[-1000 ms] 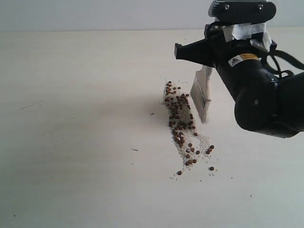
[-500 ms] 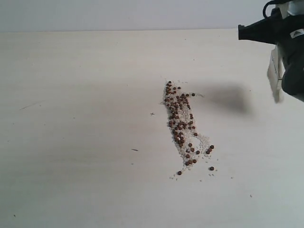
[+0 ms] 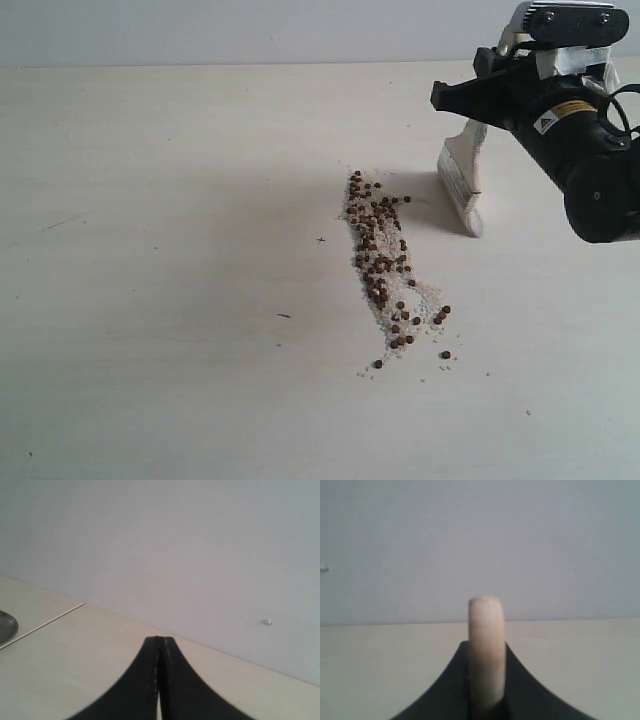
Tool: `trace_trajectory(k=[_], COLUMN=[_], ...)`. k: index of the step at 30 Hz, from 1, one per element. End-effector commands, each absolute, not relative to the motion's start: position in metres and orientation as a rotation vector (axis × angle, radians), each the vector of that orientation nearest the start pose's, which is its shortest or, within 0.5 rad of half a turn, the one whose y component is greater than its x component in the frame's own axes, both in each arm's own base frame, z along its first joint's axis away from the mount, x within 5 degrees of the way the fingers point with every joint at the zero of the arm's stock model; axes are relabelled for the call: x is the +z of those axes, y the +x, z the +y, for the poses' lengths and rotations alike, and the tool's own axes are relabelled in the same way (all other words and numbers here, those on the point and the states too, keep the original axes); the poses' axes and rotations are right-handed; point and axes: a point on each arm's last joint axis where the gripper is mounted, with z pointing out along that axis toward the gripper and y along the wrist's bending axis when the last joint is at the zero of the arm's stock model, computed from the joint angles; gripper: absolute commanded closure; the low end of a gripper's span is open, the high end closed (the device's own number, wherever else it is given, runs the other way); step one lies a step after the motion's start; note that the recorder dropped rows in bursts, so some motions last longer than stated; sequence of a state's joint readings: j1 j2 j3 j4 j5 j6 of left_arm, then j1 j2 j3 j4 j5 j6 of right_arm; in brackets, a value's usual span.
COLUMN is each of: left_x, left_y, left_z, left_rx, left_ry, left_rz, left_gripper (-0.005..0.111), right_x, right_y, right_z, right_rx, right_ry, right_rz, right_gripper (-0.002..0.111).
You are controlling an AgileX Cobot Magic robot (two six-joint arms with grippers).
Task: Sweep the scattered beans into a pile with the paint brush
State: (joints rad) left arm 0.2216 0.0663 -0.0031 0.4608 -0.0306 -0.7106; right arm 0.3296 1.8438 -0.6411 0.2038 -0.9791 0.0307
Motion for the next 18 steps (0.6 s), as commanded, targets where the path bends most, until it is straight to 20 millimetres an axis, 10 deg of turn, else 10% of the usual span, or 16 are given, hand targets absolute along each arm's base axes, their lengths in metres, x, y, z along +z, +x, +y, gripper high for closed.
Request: trace_trajectory(k=[1, 18], left_x=[0.212, 0.212], left_y=[0.060, 0.060], left_z=[0.012, 0.012], left_rx=[-0.033, -0.033], left_ry=[-0.339, -0.339], left_rz=[1.475, 1.475], left_gripper=[0.107, 0.107], right_x=[0.155, 0.184], right_y=[0.319, 0.314], right_z=[0.100, 0.102], right_rx=[0.343, 0.408], right_ry=[-0.010, -0.030], right_rz=[1.735, 1.668], right_gripper=[0.108, 0.108])
